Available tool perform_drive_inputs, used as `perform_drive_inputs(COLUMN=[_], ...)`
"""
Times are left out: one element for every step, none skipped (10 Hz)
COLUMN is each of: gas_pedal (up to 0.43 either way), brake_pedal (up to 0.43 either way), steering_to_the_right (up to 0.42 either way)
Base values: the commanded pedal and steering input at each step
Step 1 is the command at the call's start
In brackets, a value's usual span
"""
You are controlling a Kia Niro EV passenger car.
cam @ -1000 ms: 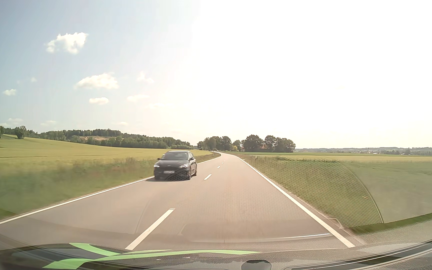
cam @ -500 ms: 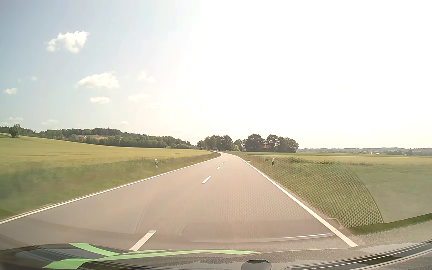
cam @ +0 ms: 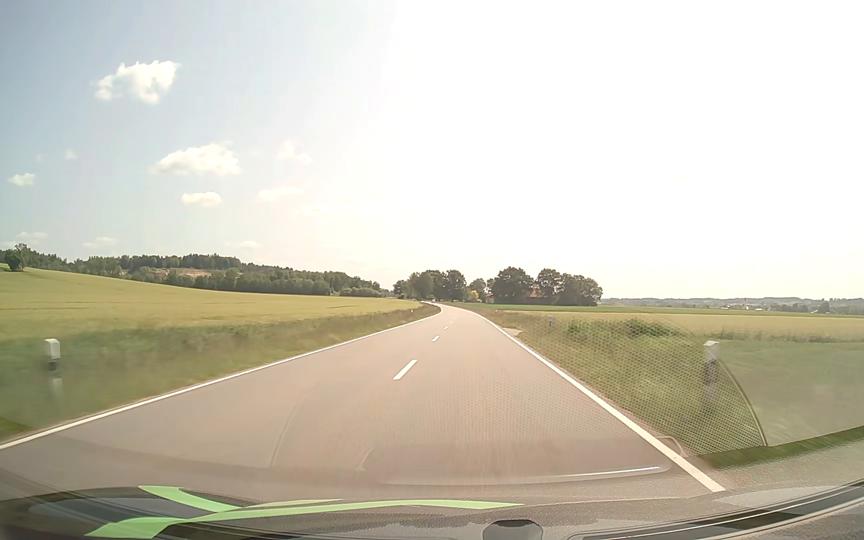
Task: Follow the waypoints while adhering to traffic rules and regulations
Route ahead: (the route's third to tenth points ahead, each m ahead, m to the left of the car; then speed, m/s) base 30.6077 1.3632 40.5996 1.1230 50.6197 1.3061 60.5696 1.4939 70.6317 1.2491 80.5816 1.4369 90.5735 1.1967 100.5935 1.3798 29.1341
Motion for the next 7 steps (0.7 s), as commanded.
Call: perform_drive_inputs(gas_pedal=[0.189,0.197,0.197,0.197,0.177,0.138,0.130], brake_pedal=[0.000,0.000,0.000,0.000,0.000,0.000,0.000], steering_to_the_right=[-0.001,0.000,0.000,0.000,0.000,0.000,0.000])
